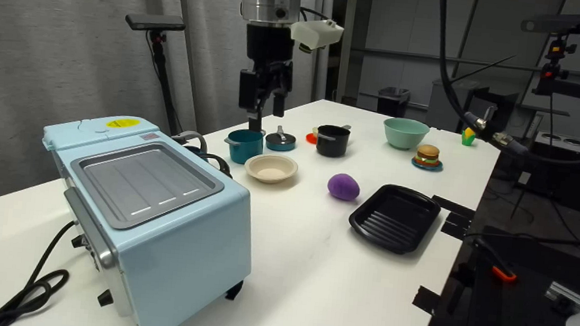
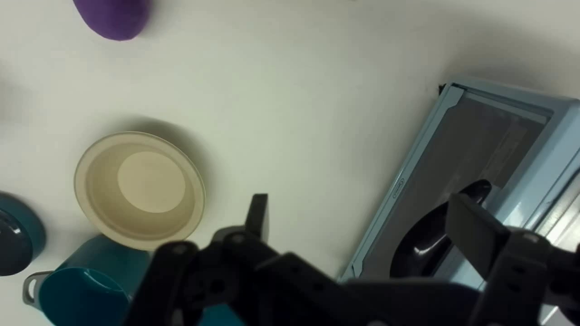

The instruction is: Open the microwave

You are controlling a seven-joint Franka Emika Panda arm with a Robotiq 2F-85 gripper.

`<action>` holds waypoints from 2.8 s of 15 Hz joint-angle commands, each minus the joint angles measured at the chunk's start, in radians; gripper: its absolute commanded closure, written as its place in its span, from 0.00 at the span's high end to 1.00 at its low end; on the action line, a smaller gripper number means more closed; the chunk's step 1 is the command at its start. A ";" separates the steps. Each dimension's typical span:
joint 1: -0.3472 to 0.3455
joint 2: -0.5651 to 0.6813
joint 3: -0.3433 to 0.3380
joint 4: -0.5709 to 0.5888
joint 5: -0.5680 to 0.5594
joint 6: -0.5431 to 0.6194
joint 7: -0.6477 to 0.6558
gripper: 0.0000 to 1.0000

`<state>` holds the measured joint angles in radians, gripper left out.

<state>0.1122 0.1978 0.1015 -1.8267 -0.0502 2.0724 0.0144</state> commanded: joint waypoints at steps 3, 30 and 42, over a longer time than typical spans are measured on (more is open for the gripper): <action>0.025 0.115 -0.005 0.119 -0.039 0.048 0.038 1.00; 0.079 0.276 -0.033 0.184 -0.122 0.117 0.058 1.00; 0.087 0.312 -0.057 0.180 -0.181 0.121 0.110 1.00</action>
<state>0.1796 0.4819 0.0687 -1.6554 -0.1932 2.1632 0.0869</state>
